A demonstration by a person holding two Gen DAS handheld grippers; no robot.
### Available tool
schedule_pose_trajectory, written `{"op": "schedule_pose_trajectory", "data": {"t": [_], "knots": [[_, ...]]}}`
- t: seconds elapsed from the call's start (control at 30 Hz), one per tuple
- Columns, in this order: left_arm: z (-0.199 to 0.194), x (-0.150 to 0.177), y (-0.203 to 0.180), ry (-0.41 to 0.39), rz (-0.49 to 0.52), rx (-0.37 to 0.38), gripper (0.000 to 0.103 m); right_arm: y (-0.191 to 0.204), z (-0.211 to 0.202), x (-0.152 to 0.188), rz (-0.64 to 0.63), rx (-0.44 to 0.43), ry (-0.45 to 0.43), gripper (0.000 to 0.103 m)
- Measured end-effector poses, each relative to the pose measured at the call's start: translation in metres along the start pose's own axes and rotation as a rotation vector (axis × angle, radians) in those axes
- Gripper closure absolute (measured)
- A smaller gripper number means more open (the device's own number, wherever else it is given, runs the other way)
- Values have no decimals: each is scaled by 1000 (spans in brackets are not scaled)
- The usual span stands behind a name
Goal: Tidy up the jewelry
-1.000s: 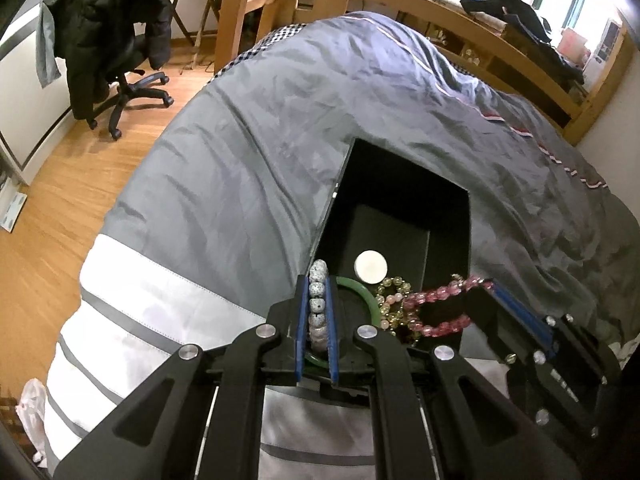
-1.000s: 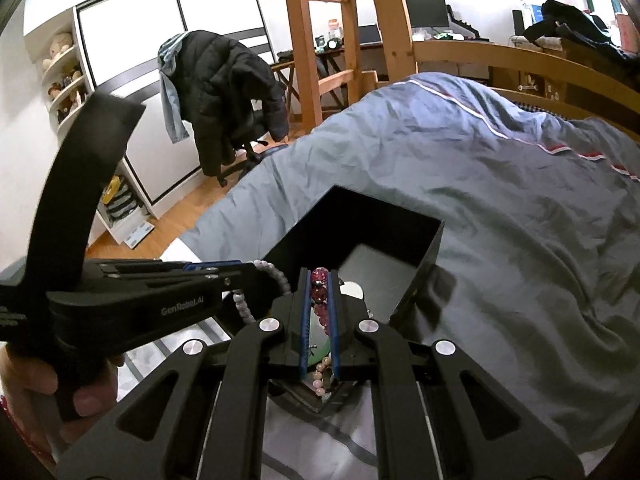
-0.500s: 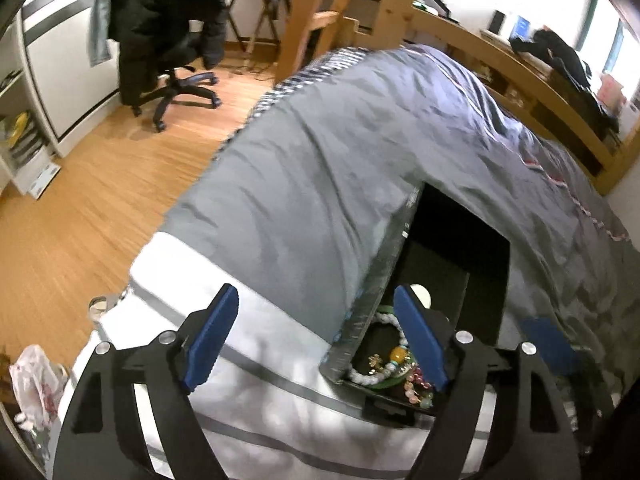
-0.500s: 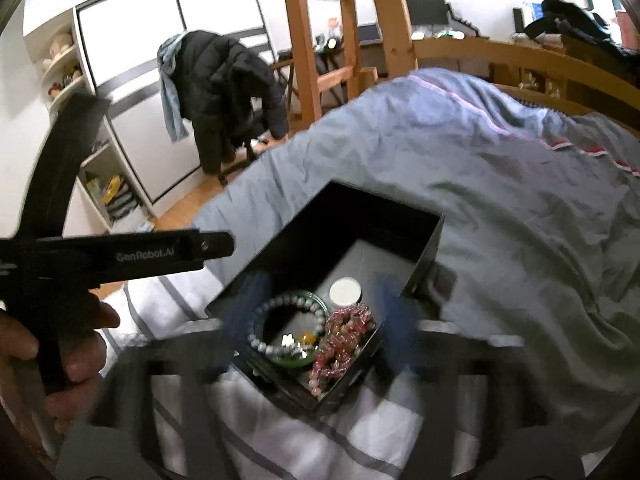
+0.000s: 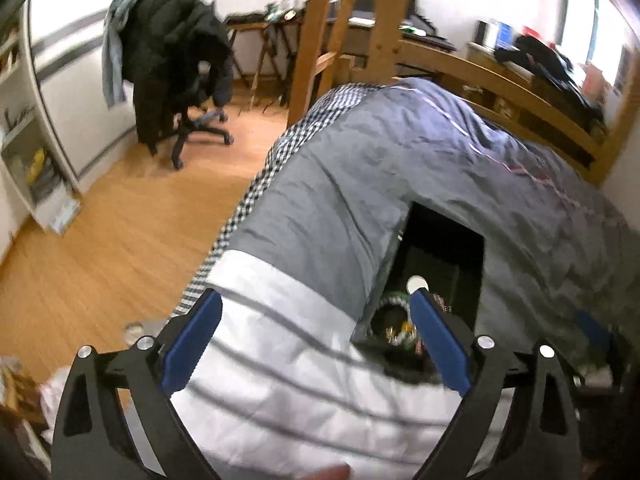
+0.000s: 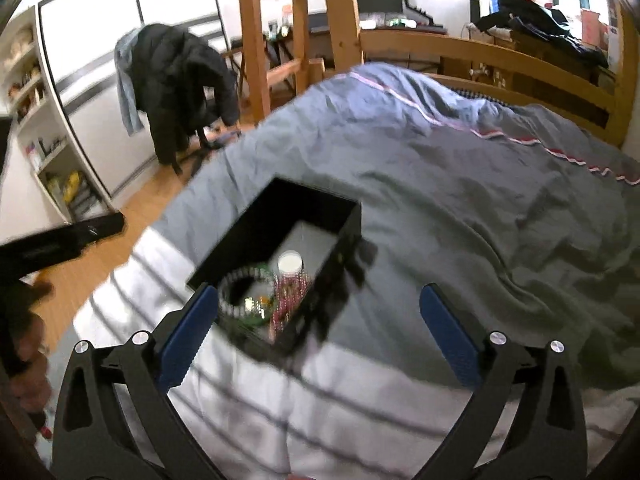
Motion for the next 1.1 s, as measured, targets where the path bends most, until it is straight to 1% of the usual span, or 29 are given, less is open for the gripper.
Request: {"op": "schedule_pose_trajectory", "data": {"t": [0.07,0.17,0.23,0.3,0.4,0.53,0.67,0.77,0.83,0.93,1.0,1.1], "knots": [[-24,13,-5,-32,70,-6,7,6,-13,6,-14,5,13,3],[-52,36,-11,-63,146,-21,7,16,-37,14,-44,22,16,3],[-66,50,-13,-69,169,-18,7,20,-55,21,-58,47,9,4],[-76,64,-12,-73,178,-23,7,21,-68,27,-56,42,5,3],[-87,81,-10,-66,166,-17,7,21,-81,36,-54,32,0,3],[-84,99,-6,-48,125,-1,7,22,-92,45,-43,20,-7,3],[-70,109,-10,-48,98,-12,7,22,-92,53,-55,32,-4,4],[-61,115,-16,-49,100,-1,7,23,-87,59,-71,39,2,4],[-57,120,-22,-58,122,2,7,22,-85,61,-69,38,5,4],[-56,123,-25,-76,137,5,7,21,-79,65,-65,15,13,3],[-55,123,-24,-80,131,22,7,22,-76,68,-71,5,12,3],[-50,124,-20,-68,109,22,7,22,-72,71,-77,6,11,4]]}}
Point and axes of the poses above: each gripper's, at about its wrist camera, not at the fingertips, and z roughly the way its jaws point, y to its left, x to its underside, the point moved 6 cm from there along z, roughly the way its jaws point, and after that the axes turned 12 degrees about -x, right-handed, at the moved point
